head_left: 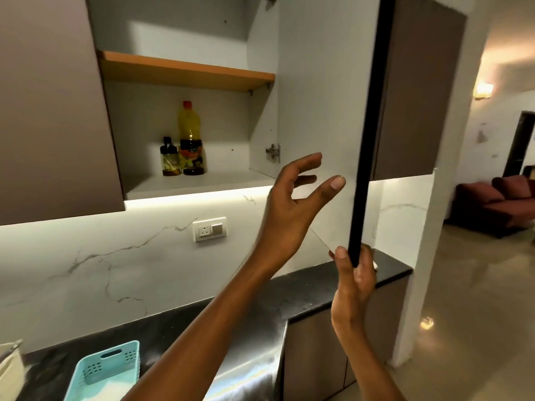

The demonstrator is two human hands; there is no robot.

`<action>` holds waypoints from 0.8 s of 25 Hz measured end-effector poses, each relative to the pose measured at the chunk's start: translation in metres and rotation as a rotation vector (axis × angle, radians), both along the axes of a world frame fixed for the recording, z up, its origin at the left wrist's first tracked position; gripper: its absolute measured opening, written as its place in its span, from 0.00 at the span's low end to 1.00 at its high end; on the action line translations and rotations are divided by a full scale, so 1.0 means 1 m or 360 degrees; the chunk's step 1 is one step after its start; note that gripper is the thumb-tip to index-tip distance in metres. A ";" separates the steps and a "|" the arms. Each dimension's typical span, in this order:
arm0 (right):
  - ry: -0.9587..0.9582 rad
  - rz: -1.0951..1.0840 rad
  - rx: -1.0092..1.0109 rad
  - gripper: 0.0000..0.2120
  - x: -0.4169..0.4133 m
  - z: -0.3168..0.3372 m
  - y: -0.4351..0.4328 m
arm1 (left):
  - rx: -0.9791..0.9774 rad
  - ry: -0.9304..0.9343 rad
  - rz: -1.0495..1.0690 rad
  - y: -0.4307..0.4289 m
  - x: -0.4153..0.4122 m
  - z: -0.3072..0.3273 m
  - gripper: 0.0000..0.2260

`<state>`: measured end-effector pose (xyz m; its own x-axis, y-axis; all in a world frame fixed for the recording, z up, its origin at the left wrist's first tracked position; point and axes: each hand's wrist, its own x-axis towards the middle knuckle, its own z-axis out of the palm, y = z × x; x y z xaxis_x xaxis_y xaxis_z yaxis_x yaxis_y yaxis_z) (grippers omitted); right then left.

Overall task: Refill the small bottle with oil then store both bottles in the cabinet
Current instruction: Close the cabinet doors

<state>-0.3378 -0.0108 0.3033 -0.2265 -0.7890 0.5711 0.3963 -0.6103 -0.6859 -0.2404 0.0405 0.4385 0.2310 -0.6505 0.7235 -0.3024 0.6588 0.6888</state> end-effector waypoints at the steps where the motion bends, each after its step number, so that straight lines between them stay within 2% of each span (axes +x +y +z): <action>1: 0.0072 0.0047 -0.0087 0.18 0.009 -0.001 0.006 | -0.0019 0.0013 0.0088 0.011 0.008 0.000 0.29; 5: 0.0362 0.0234 -0.0254 0.20 0.049 -0.007 0.013 | -0.0103 0.0066 0.0452 0.045 0.049 -0.005 0.34; 9: 0.0607 0.0263 -0.0402 0.29 0.103 0.010 0.021 | -0.0236 0.0174 0.0747 0.064 0.093 -0.011 0.20; 12: 0.0742 0.0211 -0.0495 0.29 0.150 0.016 0.023 | -0.0263 0.0297 0.0983 0.068 0.134 -0.011 0.16; 16: 0.0872 0.0097 -0.0565 0.32 0.210 0.017 0.016 | -0.0199 0.0330 0.1133 0.065 0.192 -0.010 0.15; 20: 0.0950 0.0051 -0.0640 0.27 0.265 0.025 0.003 | -0.0116 0.0303 0.1338 0.052 0.245 -0.007 0.18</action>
